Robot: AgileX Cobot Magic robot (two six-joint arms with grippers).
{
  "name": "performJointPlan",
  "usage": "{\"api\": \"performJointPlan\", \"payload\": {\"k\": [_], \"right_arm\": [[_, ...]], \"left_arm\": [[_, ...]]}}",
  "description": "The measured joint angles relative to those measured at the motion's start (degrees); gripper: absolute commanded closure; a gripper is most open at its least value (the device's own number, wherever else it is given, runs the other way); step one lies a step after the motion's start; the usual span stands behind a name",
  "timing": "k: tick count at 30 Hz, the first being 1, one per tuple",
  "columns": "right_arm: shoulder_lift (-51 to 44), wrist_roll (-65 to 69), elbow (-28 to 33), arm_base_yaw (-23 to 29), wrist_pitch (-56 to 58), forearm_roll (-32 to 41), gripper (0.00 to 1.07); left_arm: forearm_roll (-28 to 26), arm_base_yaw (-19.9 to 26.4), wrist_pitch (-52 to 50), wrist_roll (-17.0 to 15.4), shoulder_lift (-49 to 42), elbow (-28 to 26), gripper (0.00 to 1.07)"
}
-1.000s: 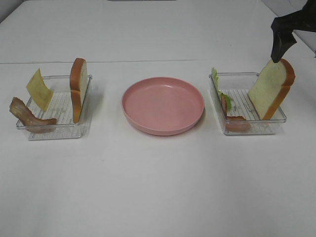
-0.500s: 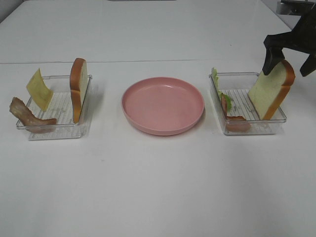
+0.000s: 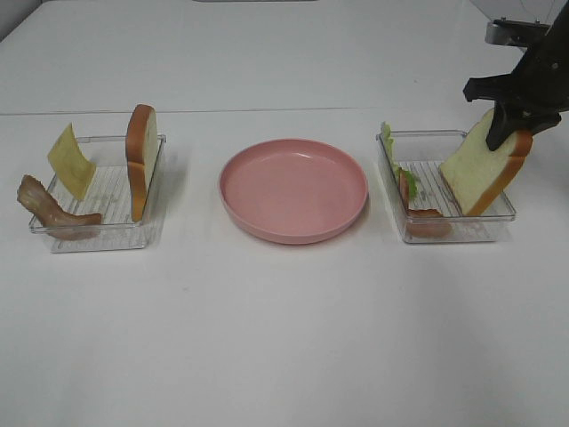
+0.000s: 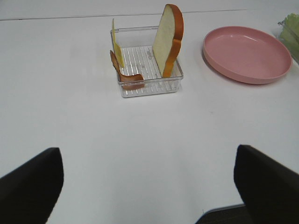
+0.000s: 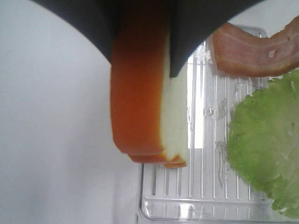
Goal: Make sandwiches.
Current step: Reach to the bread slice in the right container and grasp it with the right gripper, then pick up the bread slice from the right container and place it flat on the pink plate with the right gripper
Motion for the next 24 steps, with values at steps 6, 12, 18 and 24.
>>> {"api": "performJointPlan", "payload": {"k": [6,12,18,24], "right_arm": [[-1.7,-1.4,0.0,0.0,1.1,2.5,1.07],[-7.8,-1.5,0.0,0.0,1.4,5.1,1.07],[-12.8,-1.5,0.0,0.7,1.6,6.0,1.07],[-18.0,-1.5,0.0,5.3,1.5,7.3,1.07]], "left_arm": [[0.0,0.0,0.0,0.0,0.0,0.0,0.16],[0.0,0.0,-0.1,0.0,0.0,0.0,0.16],[0.0,0.0,-0.1,0.0,0.0,0.0,0.16],[0.0,0.0,-0.1,0.0,0.0,0.0,0.16]]}}
